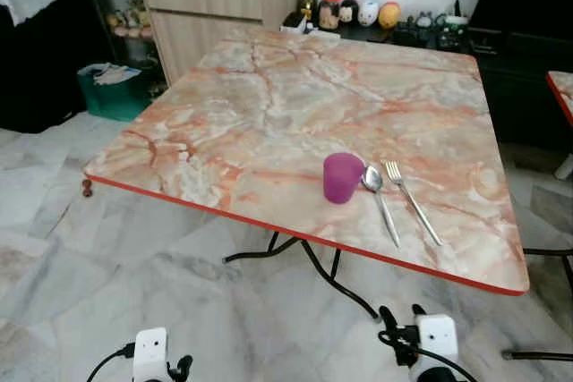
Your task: Setting the table
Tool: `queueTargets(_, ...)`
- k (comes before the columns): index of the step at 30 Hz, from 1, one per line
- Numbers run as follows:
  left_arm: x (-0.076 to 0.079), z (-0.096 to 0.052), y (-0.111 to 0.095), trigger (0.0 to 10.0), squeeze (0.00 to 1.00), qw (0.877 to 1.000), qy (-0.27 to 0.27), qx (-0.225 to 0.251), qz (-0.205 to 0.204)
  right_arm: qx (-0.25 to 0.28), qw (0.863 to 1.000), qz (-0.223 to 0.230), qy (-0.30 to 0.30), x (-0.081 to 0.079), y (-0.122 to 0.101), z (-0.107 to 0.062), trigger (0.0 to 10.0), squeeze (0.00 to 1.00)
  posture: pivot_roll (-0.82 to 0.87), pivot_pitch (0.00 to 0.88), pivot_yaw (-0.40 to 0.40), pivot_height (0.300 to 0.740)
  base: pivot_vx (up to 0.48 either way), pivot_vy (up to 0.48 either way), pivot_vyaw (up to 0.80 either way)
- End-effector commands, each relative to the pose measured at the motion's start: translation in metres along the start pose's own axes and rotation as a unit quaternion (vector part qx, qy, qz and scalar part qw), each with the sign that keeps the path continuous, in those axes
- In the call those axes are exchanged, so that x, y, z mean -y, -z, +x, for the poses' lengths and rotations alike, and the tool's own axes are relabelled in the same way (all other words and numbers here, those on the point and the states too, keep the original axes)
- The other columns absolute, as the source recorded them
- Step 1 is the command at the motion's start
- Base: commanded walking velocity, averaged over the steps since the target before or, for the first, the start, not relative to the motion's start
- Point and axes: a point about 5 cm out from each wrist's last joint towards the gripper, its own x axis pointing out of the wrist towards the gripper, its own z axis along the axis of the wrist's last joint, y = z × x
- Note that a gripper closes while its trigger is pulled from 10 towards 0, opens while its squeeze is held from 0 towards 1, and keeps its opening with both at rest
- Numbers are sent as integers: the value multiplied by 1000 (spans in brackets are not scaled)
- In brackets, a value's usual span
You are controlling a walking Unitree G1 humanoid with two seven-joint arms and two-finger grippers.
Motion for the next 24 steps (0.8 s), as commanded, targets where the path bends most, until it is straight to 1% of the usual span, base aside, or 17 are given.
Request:
queueTargets(1,-3,-1,4,10000,0,1000,-4,-8,-1,24,1000,1,2,1,-10,2,10000,0,-68,0,-5,719,0,0,0)
queueTargets(2,-2,-1,3,10000,0,1000,-3,-7,-1,56,998,0,5,1,-27,1,10000,0,-69,0,-5,719,0,0,0)
queueTargets(3,-2,-1,3,10000,0,1000,-3,-7,-1,67,998,0,6,0,-34,0,10000,0,-69,0,-5,719,0,0,0)
queueTargets(5,-2,0,2,10000,0,1000,-2,-6,-1,105,994,0,8,-1,-61,1,10000,0,-72,0,-4,719,0,0,0)
queueTargets(7,-2,0,2,10000,0,1000,-2,-6,0,111,994,0,7,-2,-66,1,10000,0,-73,0,-4,719,0,0,0)
queueTargets(8,-1,0,2,10000,0,1000,-1,-7,1,129,992,-1,7,-3,-83,7,10000,0,-75,0,-4,719,0,0,0)
queueTargets(10,0,0,2,10000,0,1000,0,-7,1,143,990,4,12,-4,-98,14,10000,0,-72,0,-4,719,0,0,0)
queueTargets(13,0,0,2,10000,0,1000,-1,-7,0,147,989,3,13,-6,-106,22,10000,0,-70,0,-5,719,0,0,0)
queueTargets(14,0,0,2,10000,0,1000,-1,-8,-1,143,990,8,12,-8,-114,31,10000,0,-70,0,-4,719,0,0,0)
queueTargets(16,0,0,2,10000,0,1000,-2,-8,-1,140,990,15,8,-10,-120,41,10000,0,-71,0,3,719,0,0,0)
queueTargets(17,0,0,2,10000,0,1000,-3,-9,-2,131,991,17,-2,-14,-127,57,10000,0,-70,0,3,719,0,0,0)
queueTargets(18,-1,0,2,10000,0,1000,-3,-9,-2,133,991,21,-9,-16,-130,63,10000,0,-70,0,5,719,0,0,0)
queueTargets(19,-1,0,2,10000,0,1000,-4,-9,-2,132,991,23,-12,-18,-132,65,10000,0,-70,0,7,719,0,0,0)
queueTargets(22,-1,0,2,10000,0,1000,-5,-8,-5,125,992,15,-15,-20,-142,81,10000,0,-55,0,3,719,0,0,0)
queueTargets(23,-1,0,2,10000,0,1000,-6,-8,-5,124,992,15,-14,-21,-144,84,10000,0,-55,0,3,719,0,0,0)
queueTargets(24,-2,0,2,10000,0,1000,-6,-9,-6,116,993,15,-13,-22,-148,91,10000,0,-53,0,5,719,0,0,0)
